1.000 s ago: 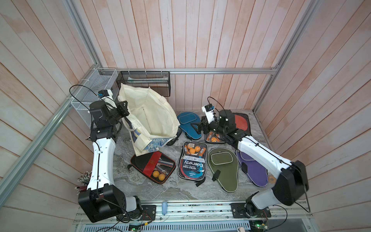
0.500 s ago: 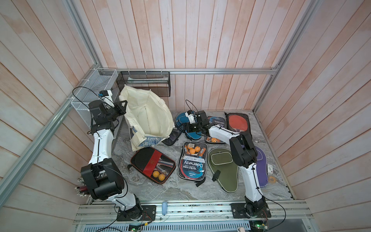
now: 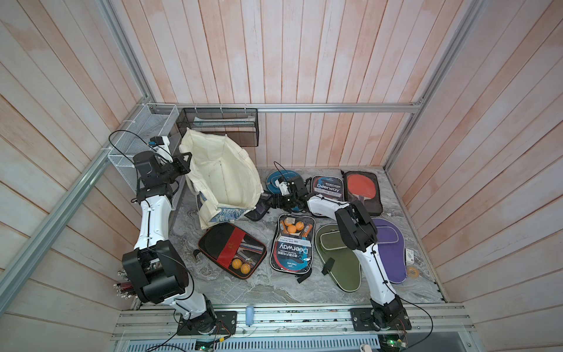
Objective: Remove the ping pong set from the canvas bag
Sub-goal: Move the ping pong set to the center of the board.
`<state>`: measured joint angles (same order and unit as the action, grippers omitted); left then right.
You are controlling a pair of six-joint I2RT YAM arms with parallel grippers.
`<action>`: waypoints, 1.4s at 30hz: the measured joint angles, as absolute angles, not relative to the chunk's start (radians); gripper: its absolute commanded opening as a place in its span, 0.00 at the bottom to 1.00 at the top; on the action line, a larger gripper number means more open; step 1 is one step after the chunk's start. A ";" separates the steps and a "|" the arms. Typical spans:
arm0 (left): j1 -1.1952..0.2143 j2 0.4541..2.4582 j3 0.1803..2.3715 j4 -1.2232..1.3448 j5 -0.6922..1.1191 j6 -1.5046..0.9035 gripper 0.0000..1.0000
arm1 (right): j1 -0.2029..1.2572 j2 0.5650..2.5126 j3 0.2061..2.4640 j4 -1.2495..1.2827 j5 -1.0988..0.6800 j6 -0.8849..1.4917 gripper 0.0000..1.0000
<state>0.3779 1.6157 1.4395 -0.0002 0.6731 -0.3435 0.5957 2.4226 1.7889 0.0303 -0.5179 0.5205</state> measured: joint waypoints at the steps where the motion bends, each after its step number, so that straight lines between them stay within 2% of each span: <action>1: 0.378 1.616 1.439 0.000 0.673 -0.344 0.00 | 0.596 2.439 1.799 0.039 -0.520 0.538 0.52; 5: 0.378 1.616 1.439 0.000 0.673 -0.344 0.00 | 0.598 2.479 1.843 0.062 -0.519 0.601 0.35; 7: 0.378 1.616 1.439 0.000 0.673 -0.344 0.00 | 0.600 2.492 1.858 0.076 -0.514 0.628 0.16; 9: 0.378 1.616 1.439 0.000 0.673 -0.344 0.00 | 0.602 2.494 1.860 0.089 -0.507 0.649 0.02; 10: 0.378 1.616 1.439 0.000 0.673 -0.344 0.00 | 0.602 2.492 1.860 0.101 -0.501 0.658 0.00; 12: 0.378 1.616 1.439 0.000 0.673 -0.344 0.00 | 0.604 2.478 1.832 0.127 -0.479 0.674 0.00; 22: 0.378 1.616 1.439 0.001 0.676 -0.348 0.00 | 0.549 2.241 1.390 0.350 -0.356 0.762 0.00; 33: 0.378 1.617 1.439 0.001 0.677 -0.348 0.00 | 0.501 2.128 1.178 0.475 -0.257 0.793 0.00; 34: 0.378 1.619 1.439 0.004 0.679 -0.348 0.00 | 0.501 2.127 1.177 0.475 -0.256 0.792 0.03; 35: 0.377 1.623 1.440 0.009 0.681 -0.350 0.00 | 0.501 2.126 1.178 0.474 -0.256 0.789 0.11; 36: 0.377 1.629 1.442 0.016 0.686 -0.350 0.07 | 0.501 2.126 1.180 0.471 -0.258 0.785 0.26; 37: 0.376 1.638 1.449 0.017 0.692 -0.350 0.28 | 0.501 2.126 1.186 0.462 -0.258 0.773 0.42; 40: 0.373 1.666 1.480 0.025 0.707 -0.354 0.86 | 0.503 2.120 1.211 0.424 -0.255 0.717 0.66; 41: 0.372 1.671 1.487 0.025 0.707 -0.357 0.99 | 0.505 2.112 1.218 0.408 -0.252 0.695 0.70; 42: 0.372 1.674 1.492 0.026 0.708 -0.361 1.00 | 0.510 2.098 1.225 0.389 -0.244 0.672 0.74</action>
<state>0.3721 1.6737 1.4921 0.0257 0.7082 -0.3614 0.5098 2.0979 1.2251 0.3885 -0.2443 0.6724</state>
